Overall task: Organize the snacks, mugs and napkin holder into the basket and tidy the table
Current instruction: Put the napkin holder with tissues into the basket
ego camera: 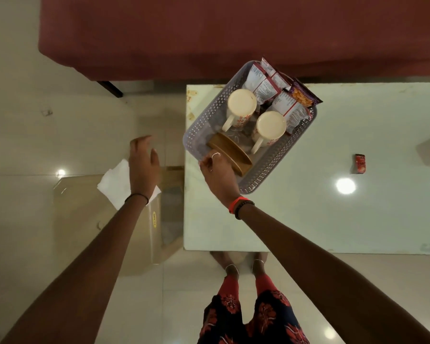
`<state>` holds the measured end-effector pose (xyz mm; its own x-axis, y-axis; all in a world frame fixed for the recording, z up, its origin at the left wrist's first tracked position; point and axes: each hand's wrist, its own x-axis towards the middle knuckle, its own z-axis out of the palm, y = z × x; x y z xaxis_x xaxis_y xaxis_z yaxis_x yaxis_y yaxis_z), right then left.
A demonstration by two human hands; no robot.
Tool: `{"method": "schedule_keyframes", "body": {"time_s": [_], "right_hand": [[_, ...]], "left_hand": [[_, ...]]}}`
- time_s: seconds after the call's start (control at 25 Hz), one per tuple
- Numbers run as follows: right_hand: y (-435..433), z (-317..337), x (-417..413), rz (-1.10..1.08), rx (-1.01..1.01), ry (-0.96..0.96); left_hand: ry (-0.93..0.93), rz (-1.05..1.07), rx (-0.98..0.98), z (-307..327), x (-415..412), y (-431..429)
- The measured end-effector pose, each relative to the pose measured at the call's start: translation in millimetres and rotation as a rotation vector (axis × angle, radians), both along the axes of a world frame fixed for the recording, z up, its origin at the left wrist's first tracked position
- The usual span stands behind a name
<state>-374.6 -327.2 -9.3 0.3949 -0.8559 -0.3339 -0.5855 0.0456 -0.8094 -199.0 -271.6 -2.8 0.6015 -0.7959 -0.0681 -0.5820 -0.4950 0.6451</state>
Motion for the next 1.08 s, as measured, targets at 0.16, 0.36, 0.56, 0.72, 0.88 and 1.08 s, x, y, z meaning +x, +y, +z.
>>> {"method": "schedule_keyframes", "body": {"time_s": [0.16,0.36,0.56,0.72,0.88,1.08], "right_hand": [[26.7,-20.5,44.1,0.096,0.293,-0.039],[25.4,-48.4,99.6,0.274,0.411,0.055],[31.4,-64.8,139.9,0.382,0.495,0.164],[48.5,-78.7,150.3,0.259,0.572,0.133],[49.9,-80.8,143.2,0.106,0.666,0.053],[37.0,-59.8,108.6,0.045,0.838,-0.128]], "left_hand": [[0.108,0.546,0.078,-14.8,29.7,68.7],[0.412,0.965,0.522,-56.3,62.9,118.4],[0.632,0.905,0.326,-73.4,69.1,124.0],[0.753,0.87,0.275,-68.6,71.5,111.5],[0.69,0.778,0.293,-63.6,74.7,105.0],[0.795,0.679,0.264,-44.2,55.9,93.7]]}}
